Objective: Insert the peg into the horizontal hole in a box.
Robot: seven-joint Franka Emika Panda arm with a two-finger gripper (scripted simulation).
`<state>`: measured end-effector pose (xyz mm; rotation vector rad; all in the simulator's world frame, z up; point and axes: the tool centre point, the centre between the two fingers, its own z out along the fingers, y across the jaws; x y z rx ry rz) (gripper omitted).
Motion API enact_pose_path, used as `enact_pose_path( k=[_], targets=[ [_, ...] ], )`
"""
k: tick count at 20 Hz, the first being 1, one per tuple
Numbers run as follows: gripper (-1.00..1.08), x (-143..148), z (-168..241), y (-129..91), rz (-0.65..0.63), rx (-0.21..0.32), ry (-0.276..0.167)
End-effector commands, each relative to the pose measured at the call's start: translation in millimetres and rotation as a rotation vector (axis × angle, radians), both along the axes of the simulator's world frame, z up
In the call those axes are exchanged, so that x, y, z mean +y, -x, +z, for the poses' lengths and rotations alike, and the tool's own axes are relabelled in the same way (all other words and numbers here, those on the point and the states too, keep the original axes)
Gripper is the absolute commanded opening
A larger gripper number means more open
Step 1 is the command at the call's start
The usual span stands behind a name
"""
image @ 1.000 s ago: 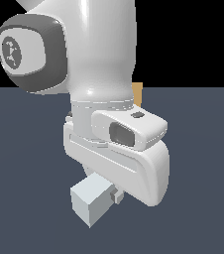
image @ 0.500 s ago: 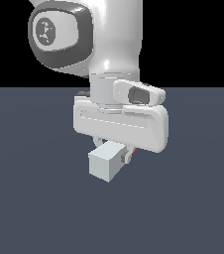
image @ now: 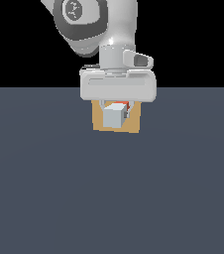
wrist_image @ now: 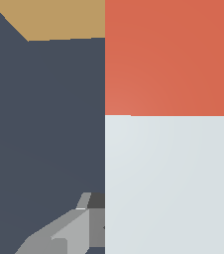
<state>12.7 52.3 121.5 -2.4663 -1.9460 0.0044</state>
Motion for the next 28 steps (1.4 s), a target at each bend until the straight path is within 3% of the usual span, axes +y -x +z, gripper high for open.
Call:
enact_pose_path(
  k=[1,18,28],
  targets=[
    [-1.00,11.8,9.5,0.4,0.036,-0.003,0.000],
    [-1.00,18.6,11.7,1.1,0.047,0.000,-0.001],
    [-1.00,80.9,13.1,-9.6,0.047,-0.003,-0.002]
  ],
)
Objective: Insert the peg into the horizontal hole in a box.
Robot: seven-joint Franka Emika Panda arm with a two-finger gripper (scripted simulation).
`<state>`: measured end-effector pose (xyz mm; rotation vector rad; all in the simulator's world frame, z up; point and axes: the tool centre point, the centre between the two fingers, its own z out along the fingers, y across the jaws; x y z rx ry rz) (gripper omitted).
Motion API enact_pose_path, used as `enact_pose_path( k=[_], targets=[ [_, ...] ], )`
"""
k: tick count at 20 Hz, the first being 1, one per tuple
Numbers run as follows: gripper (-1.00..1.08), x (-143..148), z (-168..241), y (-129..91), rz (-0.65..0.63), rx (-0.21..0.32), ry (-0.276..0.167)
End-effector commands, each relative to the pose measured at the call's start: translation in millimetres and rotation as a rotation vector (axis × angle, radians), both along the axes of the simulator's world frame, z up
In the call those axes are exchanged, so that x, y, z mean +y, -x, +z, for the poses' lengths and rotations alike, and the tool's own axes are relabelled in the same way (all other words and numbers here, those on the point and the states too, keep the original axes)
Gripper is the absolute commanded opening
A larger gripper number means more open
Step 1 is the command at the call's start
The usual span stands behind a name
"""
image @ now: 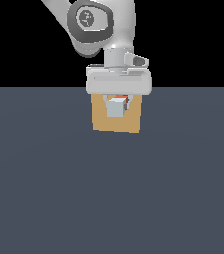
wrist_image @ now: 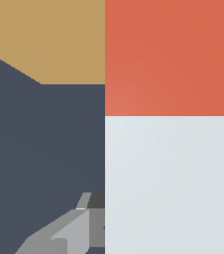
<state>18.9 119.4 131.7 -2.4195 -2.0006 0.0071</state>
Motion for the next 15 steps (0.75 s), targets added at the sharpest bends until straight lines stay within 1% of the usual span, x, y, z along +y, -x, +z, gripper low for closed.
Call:
enact_pose_path(
  k=[1,4,8,11,15],
  targets=[
    [-1.00,22.1,3.2,-5.0,0.001,-0.006,-0.002],
    [-1.00,42.3,3.4,-9.3,0.001,-0.006,-0.002],
    [-1.00,58.2,4.0,-13.0,0.001,-0.007,-0.002],
    [-1.00,62.6,4.0,-14.4,0.001,-0.007,-0.002],
    [-1.00,60.7,4.1,-14.8,0.001,-0.007,-0.002]
  ],
)
